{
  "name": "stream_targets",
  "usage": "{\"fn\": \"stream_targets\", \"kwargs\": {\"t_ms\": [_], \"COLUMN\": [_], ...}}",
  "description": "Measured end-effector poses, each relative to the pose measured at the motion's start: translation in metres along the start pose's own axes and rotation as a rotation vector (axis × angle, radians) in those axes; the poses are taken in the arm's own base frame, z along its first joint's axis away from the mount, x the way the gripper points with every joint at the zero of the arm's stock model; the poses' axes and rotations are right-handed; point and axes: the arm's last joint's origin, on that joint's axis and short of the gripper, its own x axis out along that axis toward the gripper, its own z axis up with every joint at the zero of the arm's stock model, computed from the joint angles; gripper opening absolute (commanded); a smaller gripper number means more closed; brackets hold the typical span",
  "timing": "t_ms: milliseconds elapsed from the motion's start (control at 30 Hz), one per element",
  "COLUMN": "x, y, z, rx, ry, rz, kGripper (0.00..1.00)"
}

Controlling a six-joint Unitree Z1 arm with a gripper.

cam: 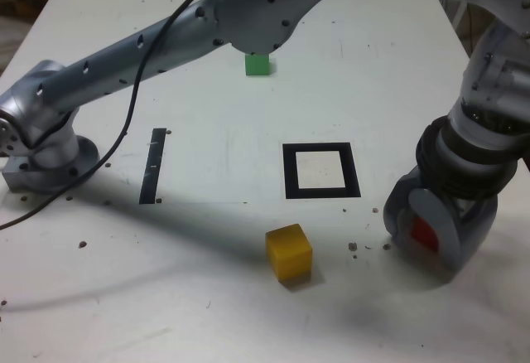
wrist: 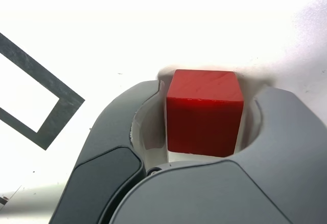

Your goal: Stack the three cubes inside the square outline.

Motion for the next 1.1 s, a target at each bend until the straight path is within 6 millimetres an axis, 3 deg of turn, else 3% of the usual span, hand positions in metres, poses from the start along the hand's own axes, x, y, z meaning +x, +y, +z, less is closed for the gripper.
{"fn": "stream_targets", "kwargs": {"t_ms": [267, 600, 1100], "x": [-0.001, -0.006, -0.049], "y": [0.001, -0.001, -0.003], "z": [0.0, -0.008, -0.111], "rx": [-0.003, -0.017, -0.505], "ry": [0.0, 0.024, 0.102], "rz": [0.018, 0.023, 0.033], "kGripper": [0.15, 0.15, 0.16]}}
